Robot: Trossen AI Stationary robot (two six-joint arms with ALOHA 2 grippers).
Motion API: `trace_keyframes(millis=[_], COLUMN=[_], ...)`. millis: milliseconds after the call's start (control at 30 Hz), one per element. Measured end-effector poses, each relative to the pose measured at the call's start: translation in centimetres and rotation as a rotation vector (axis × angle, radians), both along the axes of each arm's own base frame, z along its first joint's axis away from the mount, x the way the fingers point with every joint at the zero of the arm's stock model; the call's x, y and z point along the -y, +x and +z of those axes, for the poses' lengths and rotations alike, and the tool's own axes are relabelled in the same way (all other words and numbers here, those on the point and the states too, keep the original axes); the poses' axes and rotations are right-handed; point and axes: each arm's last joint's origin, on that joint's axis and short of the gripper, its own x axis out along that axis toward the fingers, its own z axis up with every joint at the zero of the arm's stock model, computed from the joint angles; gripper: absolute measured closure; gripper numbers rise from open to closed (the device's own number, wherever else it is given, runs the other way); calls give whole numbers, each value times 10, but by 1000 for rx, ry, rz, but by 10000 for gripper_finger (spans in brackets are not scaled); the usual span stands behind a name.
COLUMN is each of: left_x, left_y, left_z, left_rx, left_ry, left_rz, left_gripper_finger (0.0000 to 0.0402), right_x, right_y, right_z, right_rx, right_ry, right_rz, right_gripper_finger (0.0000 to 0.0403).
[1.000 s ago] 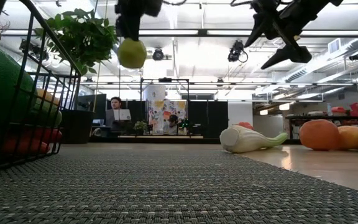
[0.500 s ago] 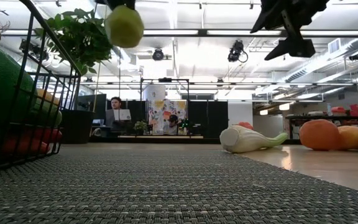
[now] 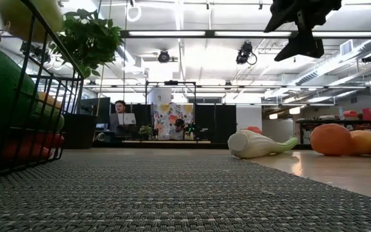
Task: Build produce basket
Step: Put the yellow pear into the wire basket, then adjust the wire basket
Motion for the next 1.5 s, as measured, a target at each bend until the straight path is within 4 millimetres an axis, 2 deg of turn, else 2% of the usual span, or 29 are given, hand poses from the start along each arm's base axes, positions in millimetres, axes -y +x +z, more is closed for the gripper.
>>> trace_keyframes(millis=[133,267,400,600,900,1100,1233,1500], left_x=[20,36,43,43,26,-2,-19,-40], left_y=[-6,2,12,23,23,27,32,31], left_z=[-4,-22,-37,-40,-40,-39,-45,-72], left_rx=[7,-26,-47,11,-40,-77,-124,-264], left_ry=[-11,14,35,43,113,272,271,254], left_rz=[-23,-33,-14,7,-12,20,-9,-35], left_gripper_finger=[192,192,178,149,149,154,154,155], right_x=[3,4,4,1,-9,-11,-12,-29], right_y=[1,1,1,1,0,0,0,4], right_z=[1,1,1,1,1,1,0,-32], right_rx=[13,12,12,13,15,16,17,-109], right_ry=[-19,-33,-35,-28,-2,-19,-6,61], right_rz=[-55,-79,-79,-67,-38,-43,-59,32], right_gripper_finger=[85,85,85,85,85,85,85,85])
